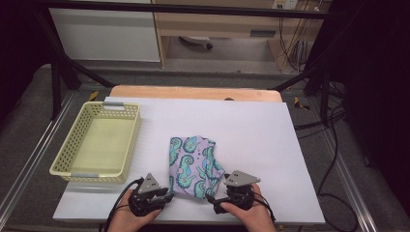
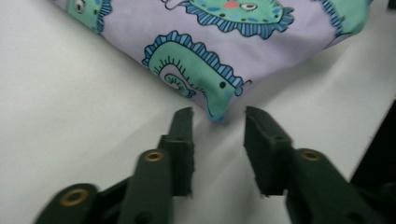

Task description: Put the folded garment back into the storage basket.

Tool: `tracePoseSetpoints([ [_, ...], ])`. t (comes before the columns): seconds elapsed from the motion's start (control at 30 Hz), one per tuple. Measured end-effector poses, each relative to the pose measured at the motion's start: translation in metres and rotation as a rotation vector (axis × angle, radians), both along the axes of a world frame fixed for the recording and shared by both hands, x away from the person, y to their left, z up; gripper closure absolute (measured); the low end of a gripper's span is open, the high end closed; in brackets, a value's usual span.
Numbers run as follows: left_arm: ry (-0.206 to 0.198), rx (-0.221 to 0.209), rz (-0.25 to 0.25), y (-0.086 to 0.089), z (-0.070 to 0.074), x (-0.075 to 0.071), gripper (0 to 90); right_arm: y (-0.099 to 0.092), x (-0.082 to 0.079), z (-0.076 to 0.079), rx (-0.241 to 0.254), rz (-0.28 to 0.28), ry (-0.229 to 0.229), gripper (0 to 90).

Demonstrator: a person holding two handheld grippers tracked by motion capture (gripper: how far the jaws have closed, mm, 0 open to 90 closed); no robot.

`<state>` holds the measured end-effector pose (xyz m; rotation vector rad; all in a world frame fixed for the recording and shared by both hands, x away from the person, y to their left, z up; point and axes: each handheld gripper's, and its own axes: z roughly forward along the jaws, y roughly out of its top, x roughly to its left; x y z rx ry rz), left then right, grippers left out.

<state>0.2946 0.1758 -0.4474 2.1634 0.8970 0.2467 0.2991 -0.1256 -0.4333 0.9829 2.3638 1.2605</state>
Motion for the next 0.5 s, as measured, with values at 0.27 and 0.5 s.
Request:
tracePoseSetpoints([
  [0.27,-0.080,-0.070,0.064,0.008,0.013,-0.002,39.9,0.023,-0.008,0.005,0.064,0.014,-0.013,16.0],
  [0.5,-0.098,-0.045,0.096,0.004,0.012,-0.001,31.3,0.031,-0.008,0.000,0.010,-0.016,-0.014,26.3],
])
